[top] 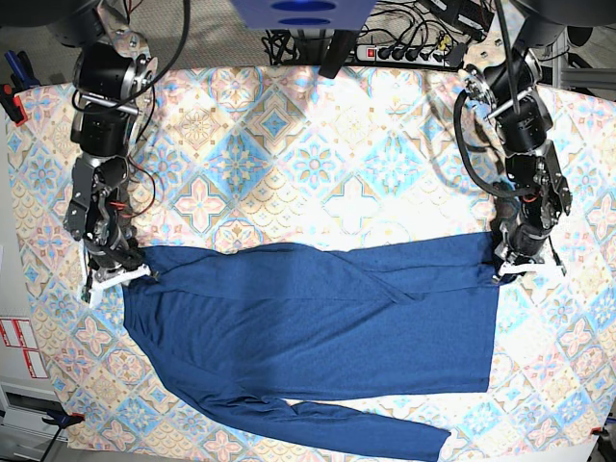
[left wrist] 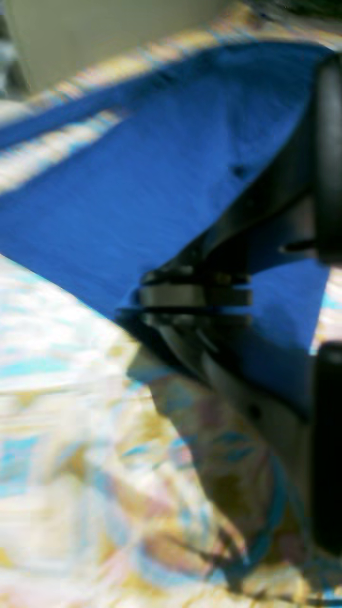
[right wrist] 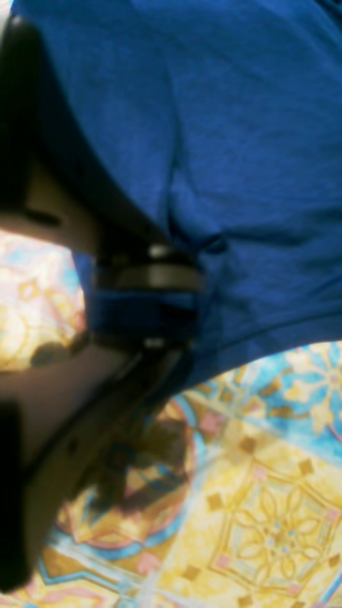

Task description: Fold the T-shirt properly

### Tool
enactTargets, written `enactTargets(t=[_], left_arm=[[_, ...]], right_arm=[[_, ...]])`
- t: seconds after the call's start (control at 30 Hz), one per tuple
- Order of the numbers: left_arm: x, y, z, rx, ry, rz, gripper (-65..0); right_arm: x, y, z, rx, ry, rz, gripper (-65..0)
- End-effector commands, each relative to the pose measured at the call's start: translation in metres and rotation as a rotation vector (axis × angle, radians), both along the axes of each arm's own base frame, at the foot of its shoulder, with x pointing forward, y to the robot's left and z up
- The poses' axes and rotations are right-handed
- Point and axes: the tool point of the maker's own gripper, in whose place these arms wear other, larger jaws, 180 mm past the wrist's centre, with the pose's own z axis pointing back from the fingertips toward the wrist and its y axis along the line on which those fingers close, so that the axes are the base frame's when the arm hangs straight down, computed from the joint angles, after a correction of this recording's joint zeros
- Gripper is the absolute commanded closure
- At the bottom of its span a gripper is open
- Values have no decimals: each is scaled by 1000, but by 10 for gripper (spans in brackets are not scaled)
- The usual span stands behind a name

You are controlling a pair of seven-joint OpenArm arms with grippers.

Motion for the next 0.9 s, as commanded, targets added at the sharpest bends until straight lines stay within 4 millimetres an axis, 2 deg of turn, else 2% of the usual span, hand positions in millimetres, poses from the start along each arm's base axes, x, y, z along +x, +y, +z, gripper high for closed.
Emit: enactTargets(t=[0.0,0.07,0.17,0.33,0.43,0.53,0.7,0.87], left_arm=[[18,16,31,40,-88,17,-95],[13,18,26,36,-73,20,-166],[-1,25,25,72,-64,22,-229],[-26,22,34,133,-34,-44,-234],[-31,11,30,113,-19,-65,-235],[-30,9,29,103,-21,-64,-232],[-29,-9,21,68,-20,-71,-233],[-39,-18,9,43,2,-73,-232]], right_arm=[[18,-9,26,-22,-77,-5,-163],[10,-12,22,-29,-69,-9,-178],[-5,-22,26,-75,-77,-1,-177],[-29,-24,16,-91,-21,17,-181],[-30,-22,14,-89,-10,24,-182],[-28,-22,15,-88,-13,24,-189],[-28,-21,15,-86,-11,25,-203],[-28,-20,14,-84,-11,25,-203]])
